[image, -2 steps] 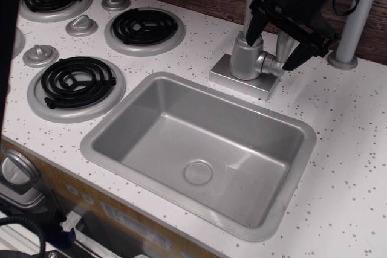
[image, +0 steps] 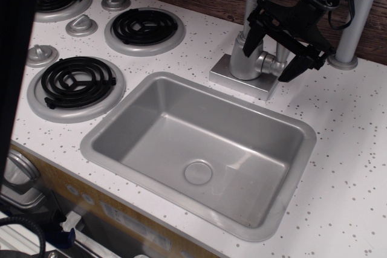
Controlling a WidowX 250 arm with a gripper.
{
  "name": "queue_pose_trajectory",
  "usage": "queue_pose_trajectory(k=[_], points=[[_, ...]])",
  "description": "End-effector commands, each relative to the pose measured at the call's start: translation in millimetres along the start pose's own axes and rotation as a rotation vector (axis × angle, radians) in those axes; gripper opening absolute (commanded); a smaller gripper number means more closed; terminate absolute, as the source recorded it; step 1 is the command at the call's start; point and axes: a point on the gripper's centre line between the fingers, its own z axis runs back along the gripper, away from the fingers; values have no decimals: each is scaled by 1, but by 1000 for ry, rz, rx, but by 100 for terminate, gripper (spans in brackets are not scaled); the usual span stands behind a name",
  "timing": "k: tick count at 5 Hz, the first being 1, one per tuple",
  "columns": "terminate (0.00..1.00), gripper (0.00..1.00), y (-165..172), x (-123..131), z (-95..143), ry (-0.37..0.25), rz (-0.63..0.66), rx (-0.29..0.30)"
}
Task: Lever vertical to front
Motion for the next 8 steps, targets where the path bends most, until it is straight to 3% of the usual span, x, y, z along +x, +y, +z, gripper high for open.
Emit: queue_pose_trajectory(k=[1,4,5,7,8], points=[[0,100,6,22,37,-175,4,1],[0,100,4,47,42,-191,-53,-6],[0,0,4,47,37,-183,-44,-20],[0,0,5,29,24,-125,4,-46],[0,0,5,15,26,-44,28,-40]])
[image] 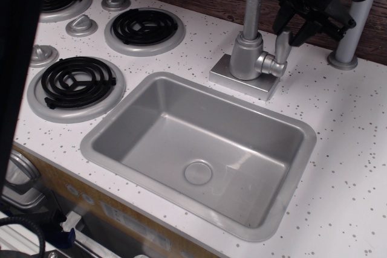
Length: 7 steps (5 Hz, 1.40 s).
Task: Lever vertical to front
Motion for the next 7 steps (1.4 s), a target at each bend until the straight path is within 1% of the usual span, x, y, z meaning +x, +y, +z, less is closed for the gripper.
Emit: queue_pose_trajectory(k=[1,2,3,5,6,7], points=[[0,0,8,-16,-2,79,50,-45],[0,0,7,-21,-15,114,65,-96],[0,0,5,-26,-26,129,80,-137],[0,0,4,-29,-28,124,90,-148],[0,100,5,-33,-17,133,103,-119],[0,100,8,-44,-2,142,155,-71]])
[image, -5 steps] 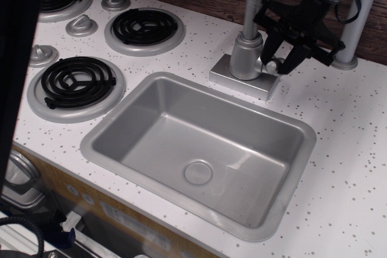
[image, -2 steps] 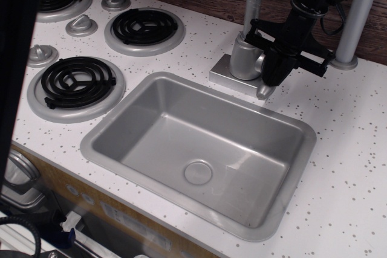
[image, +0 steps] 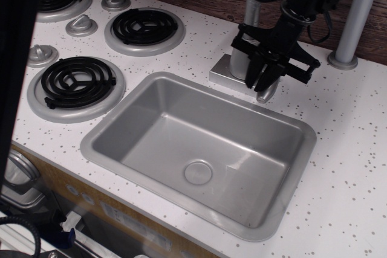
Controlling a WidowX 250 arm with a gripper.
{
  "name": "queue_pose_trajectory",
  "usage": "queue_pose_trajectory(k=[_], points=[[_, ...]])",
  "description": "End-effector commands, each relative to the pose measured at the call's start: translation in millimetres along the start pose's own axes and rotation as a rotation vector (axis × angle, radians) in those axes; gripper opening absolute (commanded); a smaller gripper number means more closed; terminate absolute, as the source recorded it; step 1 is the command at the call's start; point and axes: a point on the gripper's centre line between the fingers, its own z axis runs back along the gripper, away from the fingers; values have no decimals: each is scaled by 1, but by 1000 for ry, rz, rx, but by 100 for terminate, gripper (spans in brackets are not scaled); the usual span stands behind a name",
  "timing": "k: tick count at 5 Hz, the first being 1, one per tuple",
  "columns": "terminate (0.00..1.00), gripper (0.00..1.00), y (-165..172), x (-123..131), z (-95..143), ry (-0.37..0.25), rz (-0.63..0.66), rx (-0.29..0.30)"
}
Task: Lever vertical to front
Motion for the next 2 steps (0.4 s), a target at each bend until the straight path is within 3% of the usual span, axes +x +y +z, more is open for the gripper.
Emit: queue_pose_trajectory(k=[1,2], points=[[0,100,7,-14,45,-74,73,9],[100,100,7,-20,49,-80,80,24]])
